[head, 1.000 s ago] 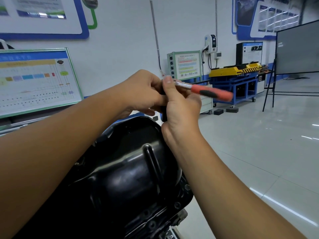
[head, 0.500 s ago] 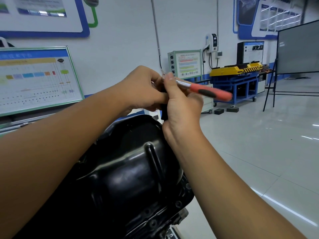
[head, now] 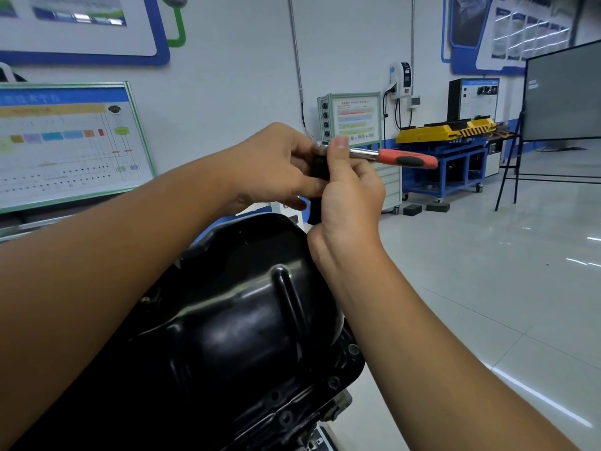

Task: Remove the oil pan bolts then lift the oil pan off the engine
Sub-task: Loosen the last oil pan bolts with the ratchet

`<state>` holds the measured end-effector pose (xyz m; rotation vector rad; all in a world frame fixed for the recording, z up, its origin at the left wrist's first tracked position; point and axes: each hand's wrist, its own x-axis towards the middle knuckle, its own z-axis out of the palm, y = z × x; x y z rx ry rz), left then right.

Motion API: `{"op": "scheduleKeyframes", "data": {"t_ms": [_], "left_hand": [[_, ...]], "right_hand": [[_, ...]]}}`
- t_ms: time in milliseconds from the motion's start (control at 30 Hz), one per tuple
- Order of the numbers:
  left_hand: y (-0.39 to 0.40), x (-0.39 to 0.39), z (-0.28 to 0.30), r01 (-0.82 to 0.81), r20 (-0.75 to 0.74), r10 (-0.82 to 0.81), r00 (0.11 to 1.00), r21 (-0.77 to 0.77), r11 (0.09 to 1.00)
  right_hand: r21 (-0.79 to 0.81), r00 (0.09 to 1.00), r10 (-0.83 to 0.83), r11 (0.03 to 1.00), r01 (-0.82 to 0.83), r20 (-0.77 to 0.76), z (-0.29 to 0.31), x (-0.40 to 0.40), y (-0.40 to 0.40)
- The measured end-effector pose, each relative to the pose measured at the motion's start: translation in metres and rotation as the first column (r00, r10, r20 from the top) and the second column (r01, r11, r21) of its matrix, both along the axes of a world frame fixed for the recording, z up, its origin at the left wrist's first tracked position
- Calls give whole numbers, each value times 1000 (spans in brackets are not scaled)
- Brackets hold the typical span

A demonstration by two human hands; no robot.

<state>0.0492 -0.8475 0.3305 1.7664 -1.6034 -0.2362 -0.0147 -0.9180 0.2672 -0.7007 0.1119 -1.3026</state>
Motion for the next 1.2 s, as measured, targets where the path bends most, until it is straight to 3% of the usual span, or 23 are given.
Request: {"op": "scheduleKeyframes", "data": {"t_ms": [167,333,500,700,900,1067,1200], "left_hand": [[-3,4,0,-117,-14,116,993,-102,988],[-1,1,1,-24,-26,23,999,-34,999],[-5,1,-1,-125,-2,126,992,-115,985],[-4,0,1,-26,-28,24,999,-54,998],[-4,4,0,-140,0,141,990,-153,978],[-3,0,0,-36,-36,34,999,-59,998],[-3,0,-1,-110,5,111,994,-128,986]], "right_hand": [[-78,999,-47,996,47,-2,-2,0,7],[-4,1000,4,1000,-4,-7,1,-1,2],[-42,999,-33,999,33,6,-1,0,6],[-6,1000,18,1000,-18,-6,1,-2,2],[-25,1000,-14,1000,14,16,0,0,7],[-19,1000,13,1000,-13,-13,1,-1,2],[-46,1000,12,999,-11,8,0,0,6]]}}
